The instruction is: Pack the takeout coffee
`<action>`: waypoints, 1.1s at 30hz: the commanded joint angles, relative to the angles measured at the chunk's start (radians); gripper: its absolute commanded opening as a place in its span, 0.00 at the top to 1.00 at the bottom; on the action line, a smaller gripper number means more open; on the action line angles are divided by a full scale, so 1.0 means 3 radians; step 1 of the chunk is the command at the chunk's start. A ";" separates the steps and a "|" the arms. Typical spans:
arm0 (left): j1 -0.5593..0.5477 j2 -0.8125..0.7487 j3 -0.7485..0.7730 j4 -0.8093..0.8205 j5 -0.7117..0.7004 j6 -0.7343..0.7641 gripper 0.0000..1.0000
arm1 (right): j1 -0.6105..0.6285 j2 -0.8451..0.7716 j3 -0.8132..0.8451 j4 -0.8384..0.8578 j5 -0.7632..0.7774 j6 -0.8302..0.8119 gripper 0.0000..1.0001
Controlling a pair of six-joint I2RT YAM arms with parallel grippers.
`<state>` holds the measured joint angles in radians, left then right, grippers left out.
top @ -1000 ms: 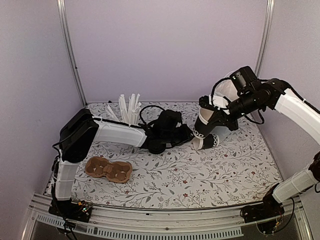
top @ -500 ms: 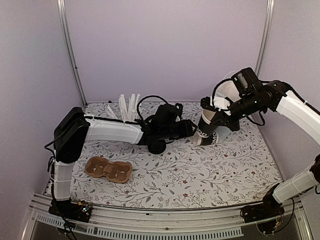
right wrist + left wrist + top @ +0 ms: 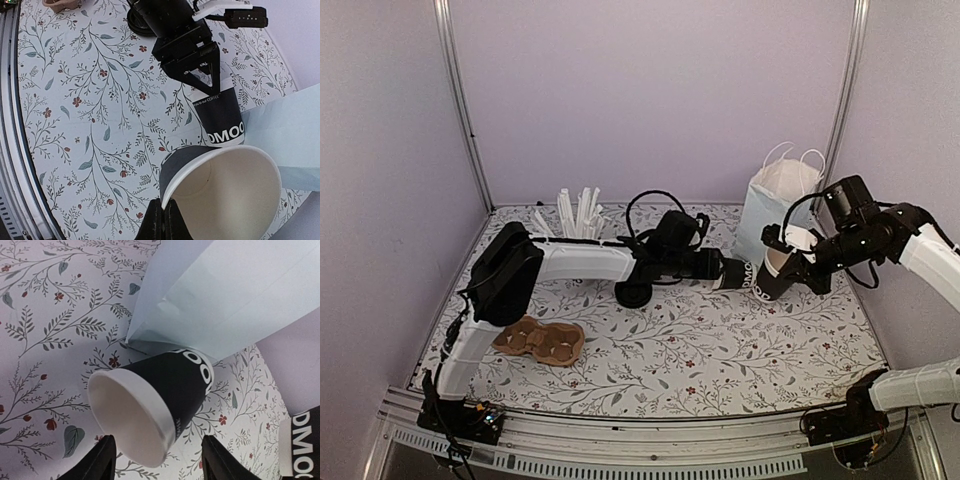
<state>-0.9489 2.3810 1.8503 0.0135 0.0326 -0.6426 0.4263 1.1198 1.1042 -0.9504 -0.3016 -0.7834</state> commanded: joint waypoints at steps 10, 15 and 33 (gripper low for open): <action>0.0099 0.0110 -0.0053 0.0396 0.0653 0.0023 0.57 | -0.0085 -0.0219 -0.0703 0.0676 -0.0088 0.0111 1.00; 0.0096 0.0176 0.0074 0.0338 0.0662 -0.0028 0.62 | -0.0090 -0.0172 -0.0809 0.0841 -0.0155 0.0136 1.00; 0.0154 0.0261 0.0154 0.0318 0.0761 -0.0124 0.86 | -0.0108 -0.0302 -0.1035 0.1025 -0.0176 0.0082 1.00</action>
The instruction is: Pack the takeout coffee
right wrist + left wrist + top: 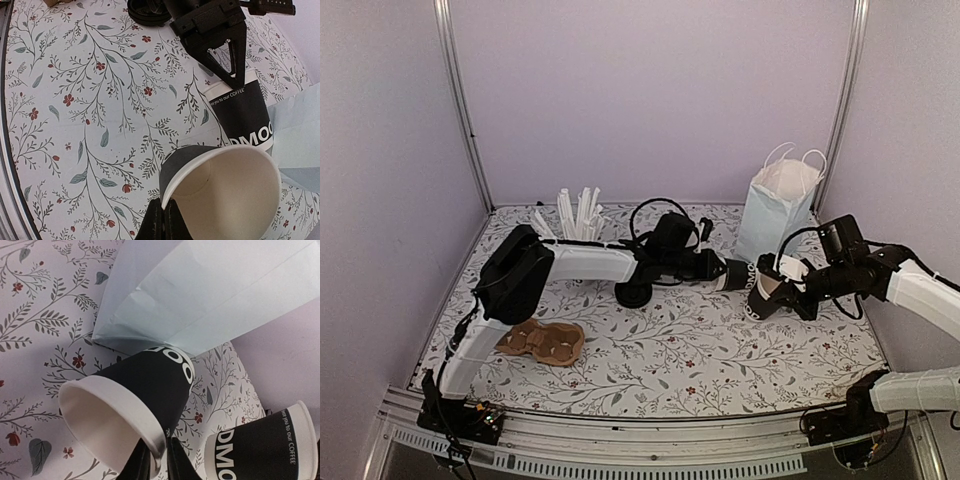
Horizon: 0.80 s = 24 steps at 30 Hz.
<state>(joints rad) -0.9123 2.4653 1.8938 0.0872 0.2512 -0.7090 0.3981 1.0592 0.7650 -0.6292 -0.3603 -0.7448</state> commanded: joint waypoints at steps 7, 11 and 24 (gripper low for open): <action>0.0034 -0.0321 0.0041 -0.0212 -0.0080 0.0591 1.00 | -0.0014 0.0129 0.0467 -0.0492 0.0258 -0.0263 1.00; 0.0035 -0.0371 0.0363 -0.0871 -0.0205 0.1048 1.00 | -0.0009 0.0327 0.0546 -0.0582 0.0294 -0.0318 1.00; 0.0050 -0.0277 0.1507 -0.3158 -0.1478 0.3265 1.00 | 0.0397 0.0647 0.0737 -0.0556 0.0246 -0.0157 1.00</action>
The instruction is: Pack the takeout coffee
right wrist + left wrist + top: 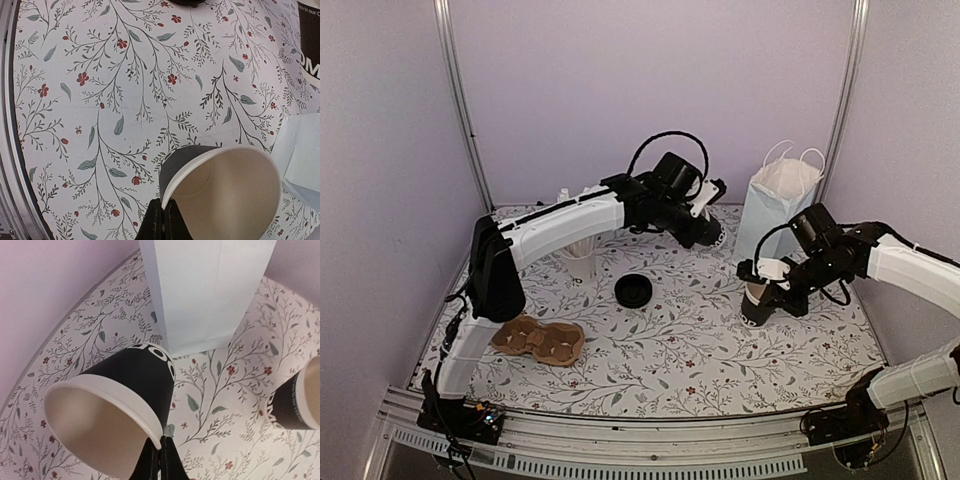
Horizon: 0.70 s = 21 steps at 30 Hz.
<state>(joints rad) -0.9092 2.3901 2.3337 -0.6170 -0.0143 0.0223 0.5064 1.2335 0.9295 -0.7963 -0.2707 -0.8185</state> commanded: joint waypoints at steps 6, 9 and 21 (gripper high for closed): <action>0.0175 0.0015 0.0027 -0.1048 -0.0916 0.1220 1.00 | 0.0066 0.0147 0.0255 -0.0052 -0.0143 0.0114 1.00; 0.0215 0.0023 0.0009 -0.1077 -0.0935 0.1304 1.00 | 0.0066 0.0150 0.0256 -0.0066 -0.0152 0.0120 1.00; 0.0256 0.0113 -0.0089 -0.1071 -0.0868 0.1567 1.00 | 0.0066 0.0168 0.0236 -0.0083 -0.0242 0.0126 1.00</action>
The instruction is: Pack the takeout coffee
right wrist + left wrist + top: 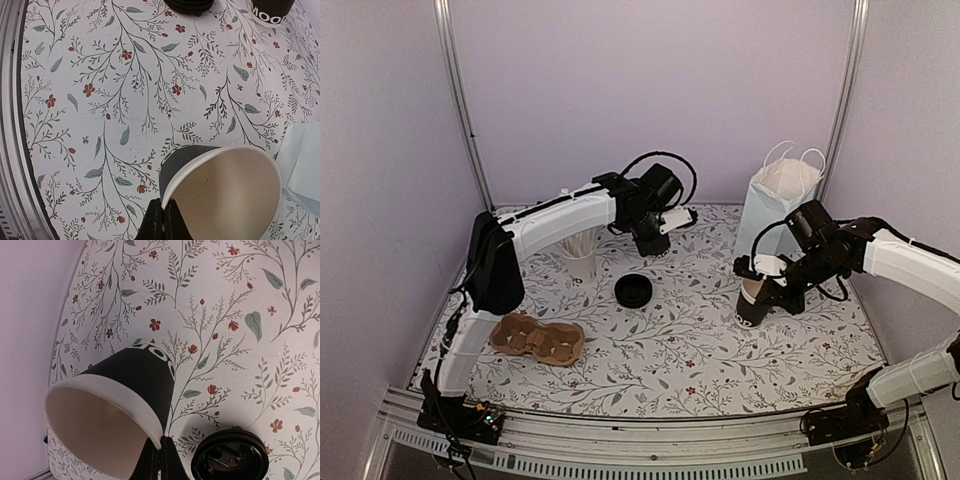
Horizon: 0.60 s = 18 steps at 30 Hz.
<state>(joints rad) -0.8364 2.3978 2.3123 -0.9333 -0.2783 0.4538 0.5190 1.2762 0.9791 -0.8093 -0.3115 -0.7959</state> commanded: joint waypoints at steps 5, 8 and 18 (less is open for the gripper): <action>0.0011 0.0166 -0.0007 -0.0009 0.0038 0.0148 1.00 | 0.0030 0.0090 0.0075 -0.0030 -0.0130 0.0054 1.00; 0.0010 0.0198 -0.0005 -0.0013 0.0039 0.0145 1.00 | 0.0025 0.0115 0.0090 -0.0037 -0.0128 0.0056 1.00; 0.0004 0.0219 -0.0007 0.0196 -0.0306 0.0147 0.67 | 0.0030 0.0145 0.0080 -0.0033 -0.0151 0.0056 1.00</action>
<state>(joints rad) -0.8368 2.4466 2.3119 -0.9169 -0.3054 0.4915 0.5220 1.3071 0.9791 -0.8120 -0.3351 -0.7856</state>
